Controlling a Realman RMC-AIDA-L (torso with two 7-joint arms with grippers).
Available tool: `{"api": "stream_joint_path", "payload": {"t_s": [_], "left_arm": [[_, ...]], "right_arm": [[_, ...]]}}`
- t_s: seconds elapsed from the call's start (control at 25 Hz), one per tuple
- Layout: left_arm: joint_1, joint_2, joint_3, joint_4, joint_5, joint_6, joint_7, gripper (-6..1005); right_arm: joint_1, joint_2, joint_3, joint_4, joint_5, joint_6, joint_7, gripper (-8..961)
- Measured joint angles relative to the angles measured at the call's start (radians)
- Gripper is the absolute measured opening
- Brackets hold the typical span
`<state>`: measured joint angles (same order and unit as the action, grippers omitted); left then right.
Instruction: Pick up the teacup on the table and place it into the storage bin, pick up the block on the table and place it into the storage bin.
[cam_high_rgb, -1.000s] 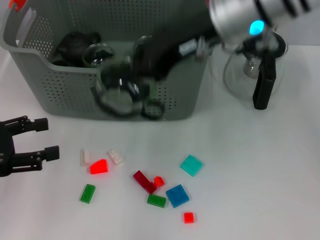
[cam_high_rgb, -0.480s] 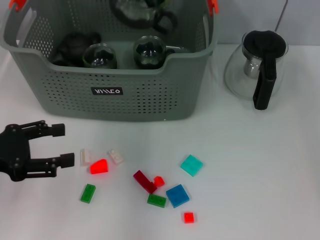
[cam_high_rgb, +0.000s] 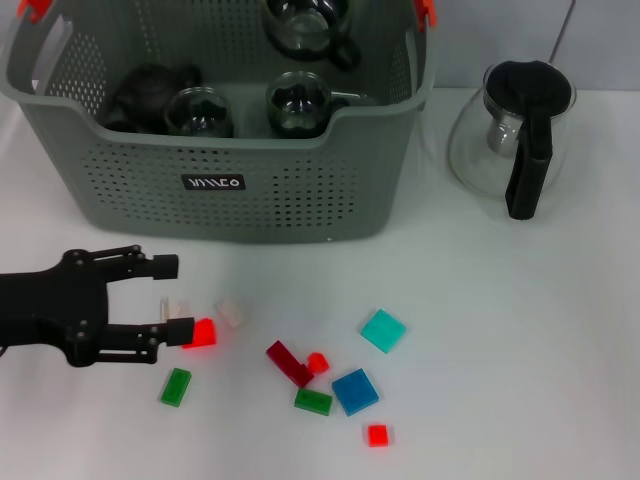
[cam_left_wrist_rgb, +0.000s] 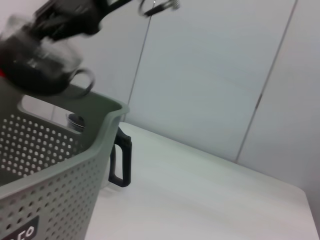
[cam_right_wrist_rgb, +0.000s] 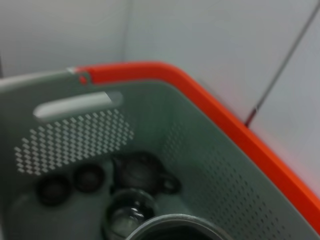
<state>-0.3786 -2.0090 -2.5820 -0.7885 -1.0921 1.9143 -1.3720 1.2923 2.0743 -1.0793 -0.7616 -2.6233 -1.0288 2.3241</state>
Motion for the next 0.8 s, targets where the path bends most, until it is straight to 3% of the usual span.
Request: {"api": "stream_joint_path", "payload": {"t_s": [0.2, 0.56, 0.8], "left_arm": [[-0.030, -0.002, 0.000, 0.038, 0.019, -0.007, 0.022, 862], [-0.048, -0.007, 0.010, 0.045, 0.031, -0.011, 0.027, 862], [-0.049, -0.008, 0.010, 0.064, 0.033, -0.024, 0.036, 862]], "right_arm": [[0.025, 0.000, -0.038, 0.158, -0.003, 0.189, -0.012, 81], [0.036, 0.030, -0.129, 0.317, 0.005, 0.418, -0.017, 82], [0.030, 0.034, -0.212, 0.366, 0.007, 0.473, -0.017, 83]]}}
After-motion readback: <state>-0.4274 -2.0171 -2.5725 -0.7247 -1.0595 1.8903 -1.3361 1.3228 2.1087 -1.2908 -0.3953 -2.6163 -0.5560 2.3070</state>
